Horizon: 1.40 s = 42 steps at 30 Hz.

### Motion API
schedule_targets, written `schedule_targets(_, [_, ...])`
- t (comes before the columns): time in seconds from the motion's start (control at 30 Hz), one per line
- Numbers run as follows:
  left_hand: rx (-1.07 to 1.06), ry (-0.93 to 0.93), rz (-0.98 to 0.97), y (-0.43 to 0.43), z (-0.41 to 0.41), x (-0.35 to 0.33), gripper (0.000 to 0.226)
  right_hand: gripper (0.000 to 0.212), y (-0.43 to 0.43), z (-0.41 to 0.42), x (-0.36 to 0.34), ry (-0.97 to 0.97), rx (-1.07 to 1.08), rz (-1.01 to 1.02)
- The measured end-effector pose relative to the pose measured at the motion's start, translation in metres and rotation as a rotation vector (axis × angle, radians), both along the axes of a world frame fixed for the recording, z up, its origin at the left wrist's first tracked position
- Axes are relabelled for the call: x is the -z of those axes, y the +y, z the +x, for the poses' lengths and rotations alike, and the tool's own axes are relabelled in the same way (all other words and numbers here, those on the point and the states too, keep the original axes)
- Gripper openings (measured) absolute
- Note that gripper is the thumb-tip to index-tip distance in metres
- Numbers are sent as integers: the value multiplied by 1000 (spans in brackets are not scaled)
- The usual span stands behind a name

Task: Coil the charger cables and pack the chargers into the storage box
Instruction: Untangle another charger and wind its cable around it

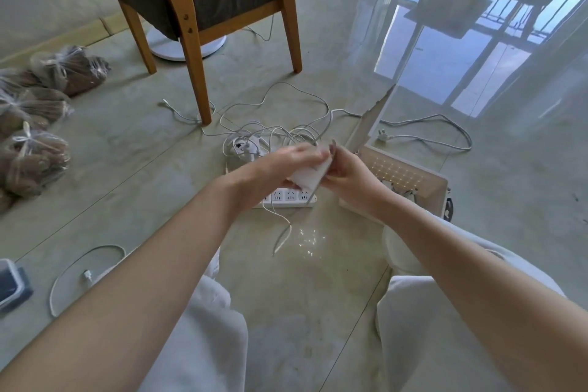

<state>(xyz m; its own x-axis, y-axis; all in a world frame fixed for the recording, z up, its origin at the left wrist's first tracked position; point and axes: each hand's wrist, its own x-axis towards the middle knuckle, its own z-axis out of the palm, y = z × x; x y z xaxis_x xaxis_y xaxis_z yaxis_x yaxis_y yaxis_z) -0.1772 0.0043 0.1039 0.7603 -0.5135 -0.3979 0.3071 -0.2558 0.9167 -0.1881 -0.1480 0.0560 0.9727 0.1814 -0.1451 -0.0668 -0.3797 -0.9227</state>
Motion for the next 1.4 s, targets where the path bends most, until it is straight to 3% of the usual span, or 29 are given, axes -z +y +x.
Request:
schedule_targets(0.07, [-236,-14,-223,1,6,-2,24,8,4,-2,-2,151,-28,131])
schedule_targets(0.1, [-353,9,-339,3,9,-5,26,6,6,-5,-3,180,-63,80])
schedule_targets(0.2, [-523,115,-610,11,16,-11,28,13,10,-13,6,162,-284,-292])
schedule_targets(0.33, [-579,258,-845,21,20,-11,31,15,0,-20,34,335,-581,-576])
schedule_targets(0.4, [-626,253,-741,23,20,-11,32,14,-18,-12,45,336,-543,-738])
schedule_targets(0.47, [-570,118,-457,25,19,-10,29,16,-41,-1,47,299,-436,-883])
schedule_targets(0.57, [-445,-136,-97,27,16,-3,21,17,-67,14,32,155,-196,-879])
schedule_targets(0.73, [-473,-414,258,33,23,10,26,14,-64,0,-14,-609,96,-804])
schedule_targets(0.8, [-431,-514,421,35,24,17,30,14,-52,-15,-30,-781,118,-733])
schedule_targets(0.87, [-388,-515,447,33,23,22,30,19,-40,-28,-36,-714,41,-757])
schedule_targets(0.97, [-353,-400,295,28,20,24,32,16,-31,-34,-20,-241,-287,-1020])
schedule_targets(1.03, [-344,-262,149,23,16,22,36,30,-29,-36,-5,60,-536,-1092])
schedule_targets(1.13, [-298,-89,3,18,9,17,33,81,-29,-35,10,315,-609,-912])
schedule_targets(1.2, [-250,-15,-58,14,7,15,29,93,-23,-31,12,247,-500,-682])
schedule_targets(1.3, [-158,71,-144,8,4,16,32,80,-6,-25,9,73,-307,-229])
schedule_targets(1.4, [-92,122,-232,4,3,15,38,55,8,-22,4,175,-150,150])
